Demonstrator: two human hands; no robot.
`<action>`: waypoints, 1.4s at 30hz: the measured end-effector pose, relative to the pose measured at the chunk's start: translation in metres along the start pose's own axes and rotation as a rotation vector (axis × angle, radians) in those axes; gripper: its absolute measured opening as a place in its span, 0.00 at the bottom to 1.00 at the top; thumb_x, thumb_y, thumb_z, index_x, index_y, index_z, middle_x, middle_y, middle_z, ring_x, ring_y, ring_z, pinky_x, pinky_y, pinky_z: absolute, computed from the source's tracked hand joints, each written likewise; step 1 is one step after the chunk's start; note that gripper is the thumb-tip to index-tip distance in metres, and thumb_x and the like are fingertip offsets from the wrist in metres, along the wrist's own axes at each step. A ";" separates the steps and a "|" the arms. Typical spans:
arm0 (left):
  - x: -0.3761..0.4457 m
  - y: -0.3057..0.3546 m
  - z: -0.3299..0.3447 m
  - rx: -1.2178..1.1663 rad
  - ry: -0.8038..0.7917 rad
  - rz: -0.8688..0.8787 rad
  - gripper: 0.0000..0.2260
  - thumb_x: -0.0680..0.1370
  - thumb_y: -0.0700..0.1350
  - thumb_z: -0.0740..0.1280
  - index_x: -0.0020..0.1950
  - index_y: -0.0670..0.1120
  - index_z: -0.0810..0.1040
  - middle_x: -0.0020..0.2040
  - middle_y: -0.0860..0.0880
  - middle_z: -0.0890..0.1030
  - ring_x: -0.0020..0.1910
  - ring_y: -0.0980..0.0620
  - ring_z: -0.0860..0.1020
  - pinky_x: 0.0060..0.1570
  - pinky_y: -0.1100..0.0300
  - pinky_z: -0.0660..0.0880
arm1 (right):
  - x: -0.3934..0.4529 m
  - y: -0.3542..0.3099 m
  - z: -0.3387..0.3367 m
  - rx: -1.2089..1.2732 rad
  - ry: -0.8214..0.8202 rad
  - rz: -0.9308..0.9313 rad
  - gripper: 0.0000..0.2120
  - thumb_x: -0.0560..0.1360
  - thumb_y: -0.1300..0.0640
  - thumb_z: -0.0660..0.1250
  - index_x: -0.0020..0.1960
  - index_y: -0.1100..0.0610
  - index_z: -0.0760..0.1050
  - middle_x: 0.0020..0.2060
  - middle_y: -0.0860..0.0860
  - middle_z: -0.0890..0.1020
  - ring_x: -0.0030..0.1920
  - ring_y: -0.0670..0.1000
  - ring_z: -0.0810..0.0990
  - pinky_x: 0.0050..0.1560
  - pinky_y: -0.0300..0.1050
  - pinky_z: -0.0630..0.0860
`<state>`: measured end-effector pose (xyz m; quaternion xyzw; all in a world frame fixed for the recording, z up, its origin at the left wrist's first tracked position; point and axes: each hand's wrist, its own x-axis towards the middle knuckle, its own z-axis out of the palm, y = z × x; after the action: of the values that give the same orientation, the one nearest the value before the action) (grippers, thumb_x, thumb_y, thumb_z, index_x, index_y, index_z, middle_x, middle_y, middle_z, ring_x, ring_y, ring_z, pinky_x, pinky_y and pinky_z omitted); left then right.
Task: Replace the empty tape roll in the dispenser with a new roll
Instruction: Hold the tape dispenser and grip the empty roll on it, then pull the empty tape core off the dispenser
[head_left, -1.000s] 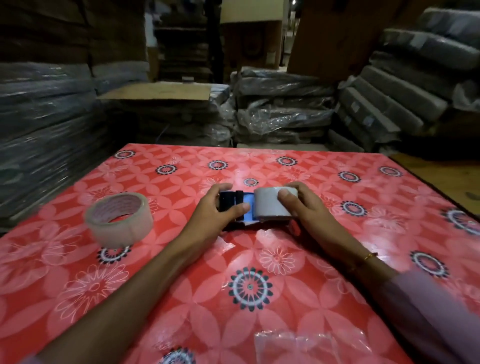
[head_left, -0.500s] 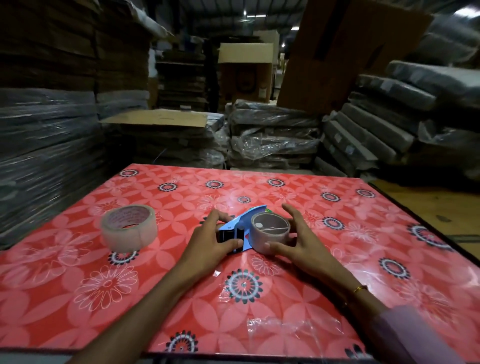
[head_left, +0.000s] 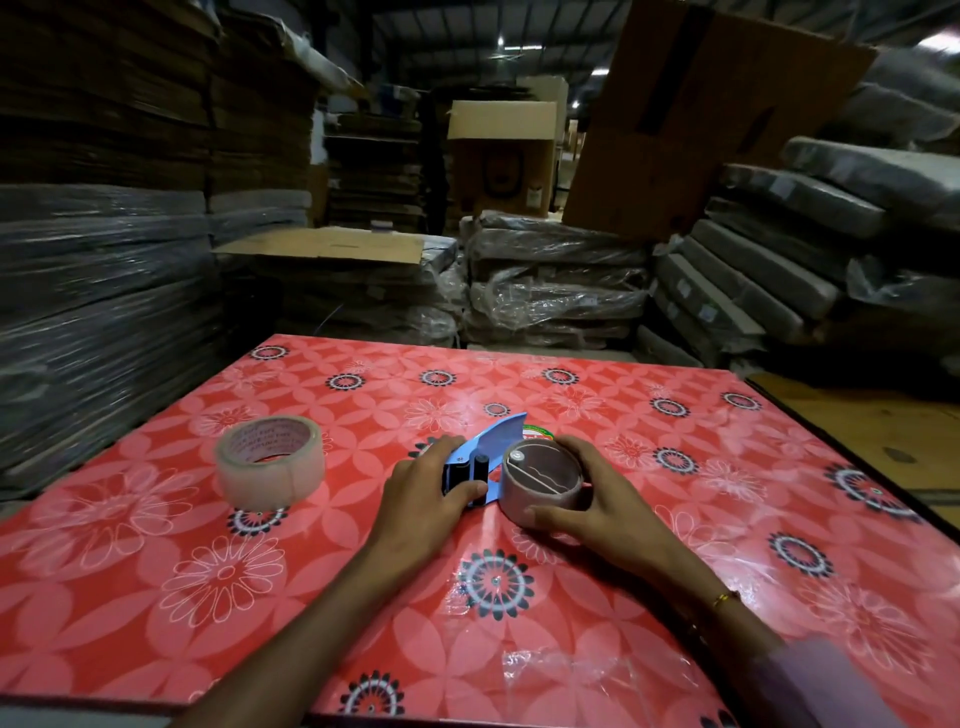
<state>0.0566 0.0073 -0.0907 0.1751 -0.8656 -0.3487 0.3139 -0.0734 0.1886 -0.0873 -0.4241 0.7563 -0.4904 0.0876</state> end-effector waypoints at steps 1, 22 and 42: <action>0.001 0.000 0.001 0.007 0.006 0.003 0.14 0.71 0.48 0.73 0.55 0.51 0.78 0.43 0.50 0.84 0.43 0.46 0.80 0.44 0.51 0.76 | 0.001 -0.001 -0.001 0.012 0.005 0.008 0.33 0.66 0.56 0.81 0.63 0.37 0.68 0.58 0.39 0.80 0.55 0.37 0.81 0.56 0.34 0.77; 0.036 -0.025 0.008 0.071 0.126 -0.106 0.20 0.73 0.49 0.73 0.63 0.47 0.76 0.52 0.44 0.84 0.50 0.42 0.81 0.48 0.50 0.78 | -0.021 -0.009 -0.007 0.725 0.093 0.291 0.35 0.70 0.23 0.59 0.58 0.49 0.83 0.48 0.72 0.79 0.42 0.60 0.76 0.46 0.58 0.72; -0.014 0.017 0.012 -0.310 -0.345 0.098 0.42 0.67 0.52 0.79 0.75 0.63 0.61 0.70 0.60 0.74 0.67 0.61 0.74 0.67 0.50 0.73 | -0.039 -0.023 -0.005 0.318 -0.047 0.014 0.36 0.70 0.62 0.78 0.68 0.36 0.68 0.66 0.36 0.76 0.69 0.43 0.75 0.66 0.47 0.75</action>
<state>0.0575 0.0322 -0.0913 0.0205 -0.8499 -0.4866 0.2012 -0.0386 0.2167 -0.0774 -0.4112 0.6698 -0.5931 0.1746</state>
